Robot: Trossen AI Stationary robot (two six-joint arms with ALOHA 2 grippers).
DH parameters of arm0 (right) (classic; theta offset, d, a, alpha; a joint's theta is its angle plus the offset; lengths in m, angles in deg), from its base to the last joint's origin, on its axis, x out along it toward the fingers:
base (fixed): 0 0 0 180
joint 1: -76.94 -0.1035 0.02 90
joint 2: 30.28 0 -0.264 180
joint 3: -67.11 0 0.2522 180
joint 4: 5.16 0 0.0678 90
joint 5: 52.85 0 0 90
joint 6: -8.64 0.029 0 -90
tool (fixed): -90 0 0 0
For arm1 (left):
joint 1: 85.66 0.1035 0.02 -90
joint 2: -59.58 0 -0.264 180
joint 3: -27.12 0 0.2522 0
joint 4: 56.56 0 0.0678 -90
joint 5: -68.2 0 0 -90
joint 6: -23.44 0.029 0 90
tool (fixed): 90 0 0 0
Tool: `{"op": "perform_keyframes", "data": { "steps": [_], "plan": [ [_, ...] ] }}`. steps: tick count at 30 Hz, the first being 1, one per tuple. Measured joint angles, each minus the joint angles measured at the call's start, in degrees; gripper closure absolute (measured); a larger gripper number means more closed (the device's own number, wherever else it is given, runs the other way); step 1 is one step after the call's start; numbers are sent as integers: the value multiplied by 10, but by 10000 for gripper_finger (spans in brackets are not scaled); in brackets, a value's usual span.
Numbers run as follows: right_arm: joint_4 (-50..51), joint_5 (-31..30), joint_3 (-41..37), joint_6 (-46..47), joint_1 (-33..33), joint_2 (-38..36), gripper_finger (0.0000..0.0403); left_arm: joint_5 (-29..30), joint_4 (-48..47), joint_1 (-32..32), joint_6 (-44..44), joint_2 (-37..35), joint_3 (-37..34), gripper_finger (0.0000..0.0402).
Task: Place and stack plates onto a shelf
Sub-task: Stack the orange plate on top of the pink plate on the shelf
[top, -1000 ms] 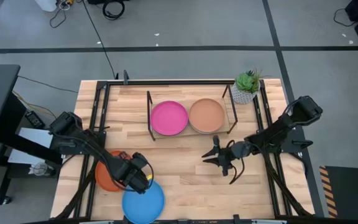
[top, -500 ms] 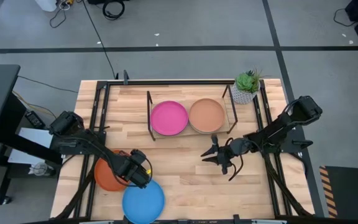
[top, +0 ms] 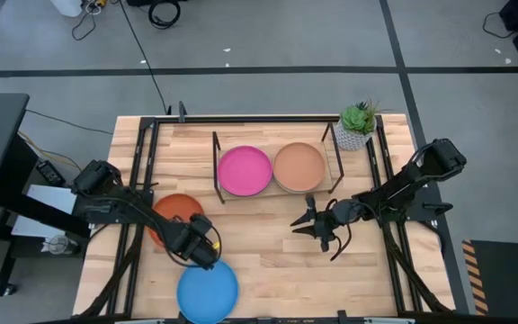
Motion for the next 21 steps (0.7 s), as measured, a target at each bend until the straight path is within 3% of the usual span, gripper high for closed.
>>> {"op": "perform_keyframes", "data": {
  "steps": [10, 21],
  "plan": [
    [0, 0, 0, 12, 0, 0, 307, 8, 2, -1, 133, -42, 87, 390],
    [24, 9, 0, 90, -13, 0, 307, -68, 22, 22, 382, -49, 194, 390]
  ]
}}
